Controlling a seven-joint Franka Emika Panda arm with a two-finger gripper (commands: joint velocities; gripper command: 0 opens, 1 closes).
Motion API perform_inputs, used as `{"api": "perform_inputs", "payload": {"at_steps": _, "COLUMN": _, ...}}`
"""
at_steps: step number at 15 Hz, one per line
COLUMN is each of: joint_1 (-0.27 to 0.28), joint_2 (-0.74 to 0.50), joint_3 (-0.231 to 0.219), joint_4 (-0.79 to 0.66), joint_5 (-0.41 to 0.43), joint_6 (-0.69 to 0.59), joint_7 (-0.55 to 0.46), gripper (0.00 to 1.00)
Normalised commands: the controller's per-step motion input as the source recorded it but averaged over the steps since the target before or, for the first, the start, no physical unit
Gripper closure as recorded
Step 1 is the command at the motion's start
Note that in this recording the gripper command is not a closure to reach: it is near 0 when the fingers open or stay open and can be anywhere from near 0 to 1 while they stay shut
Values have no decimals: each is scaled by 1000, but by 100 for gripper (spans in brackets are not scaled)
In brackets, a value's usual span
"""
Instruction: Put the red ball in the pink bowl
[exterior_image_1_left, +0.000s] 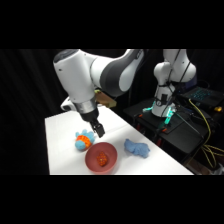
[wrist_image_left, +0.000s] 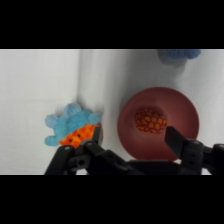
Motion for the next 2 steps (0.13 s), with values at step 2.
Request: {"api": "perform_inputs", "payload": {"at_steps": 2, "joint_1": -168, "joint_2": -789, "joint_3": -76, "joint_4": -773, "joint_5": 105, "joint_6": 275, "joint_7": -140, "gripper": 0}}
